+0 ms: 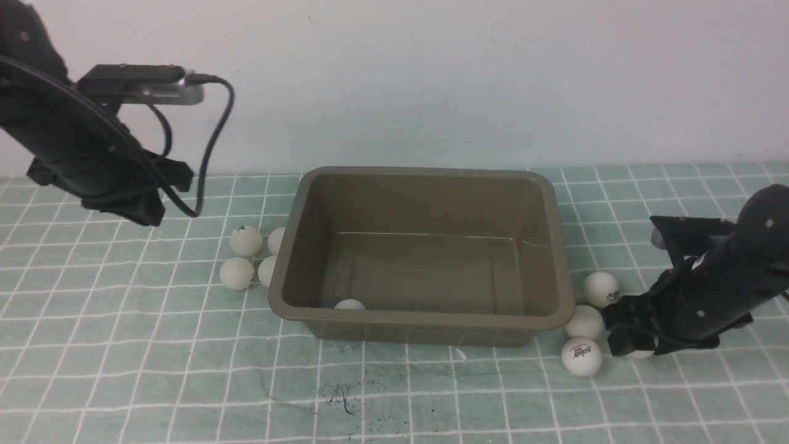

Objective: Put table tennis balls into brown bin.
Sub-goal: 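Reach for and grasp a ping pong ball on the table, then release the ping pong ball into the bin and lift the gripper away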

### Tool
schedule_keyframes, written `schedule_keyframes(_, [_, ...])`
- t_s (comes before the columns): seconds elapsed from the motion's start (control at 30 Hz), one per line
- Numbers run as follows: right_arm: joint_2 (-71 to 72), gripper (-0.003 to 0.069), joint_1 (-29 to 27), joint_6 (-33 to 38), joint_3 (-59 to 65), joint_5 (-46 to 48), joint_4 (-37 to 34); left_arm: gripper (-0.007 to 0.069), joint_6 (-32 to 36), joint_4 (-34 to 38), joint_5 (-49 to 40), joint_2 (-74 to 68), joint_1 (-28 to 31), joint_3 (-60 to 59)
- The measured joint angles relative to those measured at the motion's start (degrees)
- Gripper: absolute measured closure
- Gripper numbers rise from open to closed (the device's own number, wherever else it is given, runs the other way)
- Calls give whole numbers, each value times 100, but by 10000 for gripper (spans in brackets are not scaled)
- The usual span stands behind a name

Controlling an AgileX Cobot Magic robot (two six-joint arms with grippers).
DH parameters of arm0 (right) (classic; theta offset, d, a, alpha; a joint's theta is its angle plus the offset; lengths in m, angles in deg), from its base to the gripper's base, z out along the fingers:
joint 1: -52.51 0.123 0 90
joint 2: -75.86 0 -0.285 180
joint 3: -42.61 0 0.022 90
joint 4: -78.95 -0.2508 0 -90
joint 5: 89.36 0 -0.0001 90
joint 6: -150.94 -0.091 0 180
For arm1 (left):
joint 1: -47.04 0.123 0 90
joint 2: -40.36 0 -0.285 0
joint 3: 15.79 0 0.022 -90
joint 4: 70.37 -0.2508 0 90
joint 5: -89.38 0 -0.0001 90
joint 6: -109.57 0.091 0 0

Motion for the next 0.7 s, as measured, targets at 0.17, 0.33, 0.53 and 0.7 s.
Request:
schedule_keyframes(0.17, [370, 299, -19, -170, -13, 499, 298, 629, 482, 227, -183, -212, 152, 0])
schedule_keyframes(0.33, [1409, 299, 176, -136, -52, 569, -118, 563, 1046, 657, -66, -697, -19, 0])
schedule_keyframes(0.53, [1342, 298, 915, 382, -801, 366, -510, 313, 1284, 808, 579, -1299, -372, 0])
schedule_keyframes(0.7, [846, 146, 1141, 403, -1702, 632, -440, 85, 1176, 812, 1330, -1698, -535, 5])
